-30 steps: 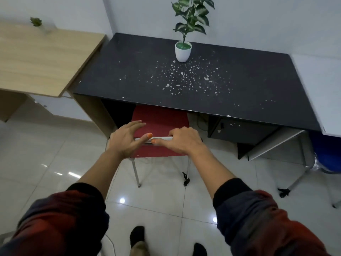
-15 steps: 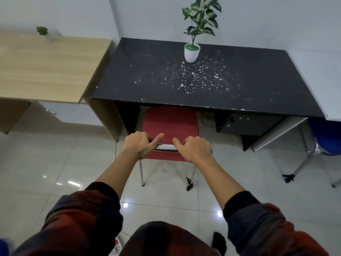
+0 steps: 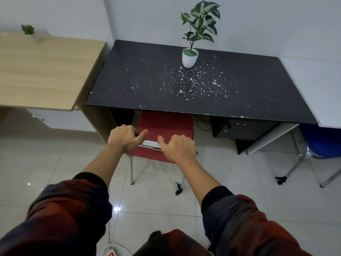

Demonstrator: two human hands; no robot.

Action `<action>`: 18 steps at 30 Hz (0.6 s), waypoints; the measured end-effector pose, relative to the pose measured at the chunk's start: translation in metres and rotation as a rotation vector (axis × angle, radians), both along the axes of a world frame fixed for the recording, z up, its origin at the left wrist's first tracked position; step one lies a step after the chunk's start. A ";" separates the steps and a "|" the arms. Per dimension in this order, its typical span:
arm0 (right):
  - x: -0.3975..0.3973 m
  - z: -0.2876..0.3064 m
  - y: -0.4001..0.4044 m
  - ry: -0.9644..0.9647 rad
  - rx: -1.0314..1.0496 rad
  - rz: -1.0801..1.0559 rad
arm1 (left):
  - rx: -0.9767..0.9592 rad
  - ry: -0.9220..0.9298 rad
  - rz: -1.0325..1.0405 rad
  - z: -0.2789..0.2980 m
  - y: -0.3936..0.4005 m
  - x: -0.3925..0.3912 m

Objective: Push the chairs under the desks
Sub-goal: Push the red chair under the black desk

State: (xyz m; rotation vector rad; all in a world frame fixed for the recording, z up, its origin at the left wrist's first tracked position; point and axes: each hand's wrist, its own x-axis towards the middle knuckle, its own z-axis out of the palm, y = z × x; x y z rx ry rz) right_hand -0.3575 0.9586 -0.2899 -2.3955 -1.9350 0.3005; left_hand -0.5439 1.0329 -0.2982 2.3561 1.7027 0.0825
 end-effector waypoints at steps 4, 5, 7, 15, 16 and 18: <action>0.032 -0.002 0.010 -0.001 0.014 0.030 | 0.035 -0.013 0.094 -0.006 0.001 0.029; 0.044 -0.005 0.010 -0.011 0.016 0.038 | 0.046 -0.007 0.103 -0.011 -0.004 0.040; 0.069 -0.009 0.011 -0.024 0.023 0.029 | 0.039 -0.034 0.109 -0.016 -0.009 0.061; 0.081 -0.010 0.027 -0.010 0.041 0.063 | 0.039 -0.080 0.026 -0.013 0.008 0.064; 0.082 -0.010 0.028 -0.011 0.035 0.058 | 0.048 -0.089 0.006 -0.012 0.009 0.064; 0.079 -0.007 0.031 -0.006 0.001 0.041 | 0.060 -0.108 -0.015 -0.011 0.013 0.063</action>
